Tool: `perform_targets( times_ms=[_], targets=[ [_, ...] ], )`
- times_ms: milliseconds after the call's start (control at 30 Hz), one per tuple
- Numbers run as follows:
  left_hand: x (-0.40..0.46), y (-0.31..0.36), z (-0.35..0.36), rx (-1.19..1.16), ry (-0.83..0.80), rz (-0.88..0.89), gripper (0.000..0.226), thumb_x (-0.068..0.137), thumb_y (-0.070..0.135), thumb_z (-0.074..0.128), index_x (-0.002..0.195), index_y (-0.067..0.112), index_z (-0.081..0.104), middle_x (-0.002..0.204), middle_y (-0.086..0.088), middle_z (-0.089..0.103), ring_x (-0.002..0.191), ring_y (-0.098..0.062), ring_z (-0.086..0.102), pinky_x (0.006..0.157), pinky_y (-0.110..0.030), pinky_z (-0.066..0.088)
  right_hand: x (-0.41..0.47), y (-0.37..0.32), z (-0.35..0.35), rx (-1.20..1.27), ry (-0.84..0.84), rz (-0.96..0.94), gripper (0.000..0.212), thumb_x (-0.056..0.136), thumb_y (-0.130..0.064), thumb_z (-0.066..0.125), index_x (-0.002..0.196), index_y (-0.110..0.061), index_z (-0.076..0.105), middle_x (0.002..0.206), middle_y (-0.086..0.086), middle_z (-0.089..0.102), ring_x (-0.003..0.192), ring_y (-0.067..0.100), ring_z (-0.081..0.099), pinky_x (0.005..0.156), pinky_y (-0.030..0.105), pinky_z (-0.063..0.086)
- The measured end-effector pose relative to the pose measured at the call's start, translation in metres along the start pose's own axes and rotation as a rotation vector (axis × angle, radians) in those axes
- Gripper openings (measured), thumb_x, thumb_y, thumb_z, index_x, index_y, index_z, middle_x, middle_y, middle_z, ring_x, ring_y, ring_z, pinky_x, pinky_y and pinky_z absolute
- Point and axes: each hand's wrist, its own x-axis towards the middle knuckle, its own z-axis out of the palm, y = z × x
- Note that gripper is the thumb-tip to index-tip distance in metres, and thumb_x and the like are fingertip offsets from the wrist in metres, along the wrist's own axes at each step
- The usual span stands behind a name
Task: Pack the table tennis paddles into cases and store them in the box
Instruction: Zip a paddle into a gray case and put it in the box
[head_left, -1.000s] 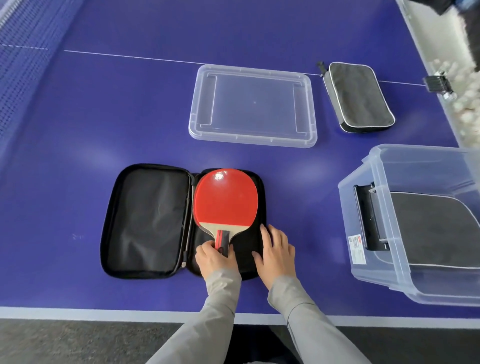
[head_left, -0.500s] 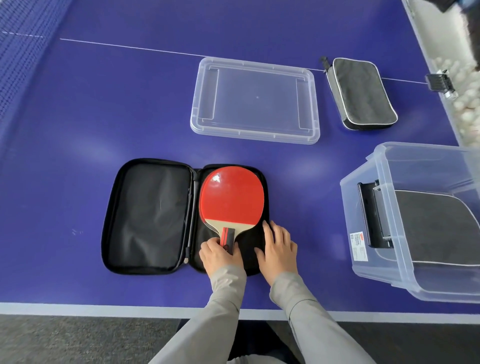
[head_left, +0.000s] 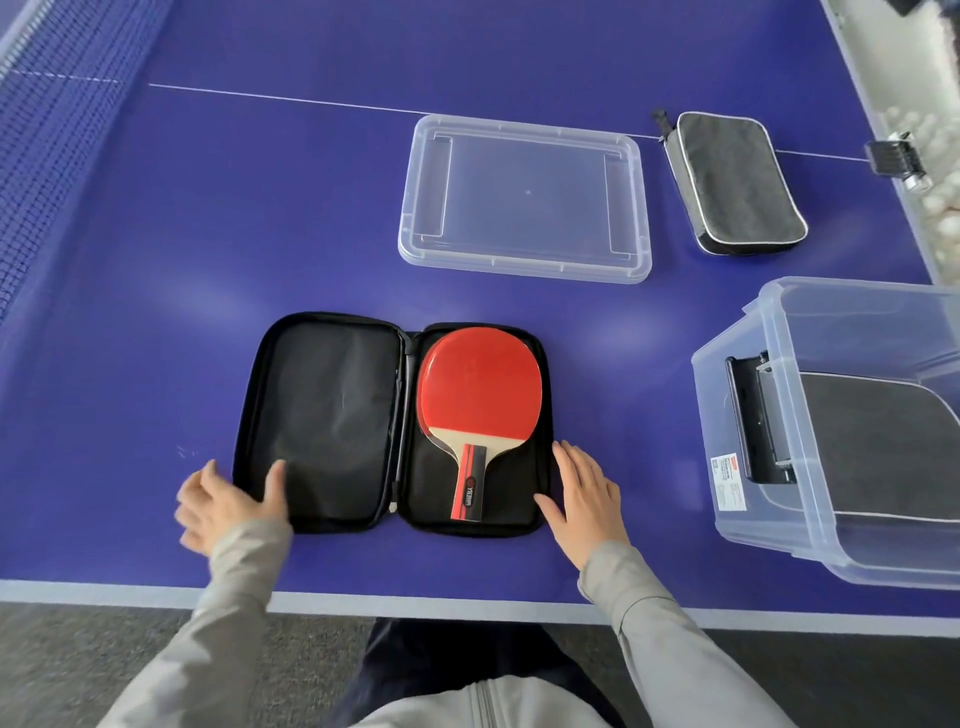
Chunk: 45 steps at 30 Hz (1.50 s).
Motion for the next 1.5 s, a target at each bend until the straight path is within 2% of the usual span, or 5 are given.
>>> perform_targets(
  times_ms=[433,733,900,1167,1500],
  targets=[
    [-0.032,0.016,-0.076,-0.809,-0.444,0.164,0.048,0.09,-0.009,0.048,0.117,0.03,0.051,0.111,-0.006,0.067,0.083,-0.013,0.064,0.061,-0.014,0.051,0.0,-0.002,-0.007,0.046,-0.007,0.005,0.062,0.097,-0.043,0.041,0.15,-0.022,0.016,0.157,-0.004,0.018,0.144,0.012,0.014,0.11,0.033,0.026],
    [-0.155,0.092,-0.043,-0.309,-0.458,0.798,0.06,0.066,0.022,0.079,0.121,0.034,0.058,0.112,0.021,0.066,0.088,-0.002,0.066,0.07,-0.016,0.051,0.0,-0.05,-0.079,1.183,0.208,0.211,0.023,0.095,-0.036,0.049,0.111,-0.026,0.062,0.121,-0.011,0.058,0.113,-0.004,0.052,0.09,0.008,0.042],
    [-0.18,0.117,-0.007,-0.06,-0.402,1.063,0.062,0.043,0.029,0.09,0.101,0.021,0.07,0.1,0.008,0.073,0.072,-0.011,0.071,0.045,-0.017,0.047,0.015,-0.059,-0.082,1.052,0.164,0.288,0.027,0.087,-0.035,0.064,0.1,-0.012,0.061,0.105,0.007,0.063,0.096,0.017,0.058,0.085,0.027,0.044],
    [-0.088,0.098,0.022,-0.187,-0.439,0.427,0.063,0.082,0.037,0.068,0.135,0.014,0.043,0.135,-0.004,0.047,0.125,-0.023,0.042,0.104,-0.036,0.034,0.03,-0.042,-0.045,0.957,0.151,0.459,0.037,0.087,-0.018,0.064,0.119,-0.005,0.051,0.119,0.013,0.054,0.092,0.018,0.051,0.079,0.024,0.038],
    [-0.038,0.13,0.044,-0.43,-0.791,-0.126,0.071,0.073,0.033,0.079,0.131,0.015,0.043,0.111,-0.005,0.059,0.092,-0.025,0.059,0.079,-0.038,0.05,0.036,-0.039,-0.032,0.846,0.082,0.361,0.049,0.099,-0.012,0.04,0.145,-0.028,0.033,0.127,0.008,0.047,0.103,0.017,0.046,0.087,0.021,0.032]
  ],
)
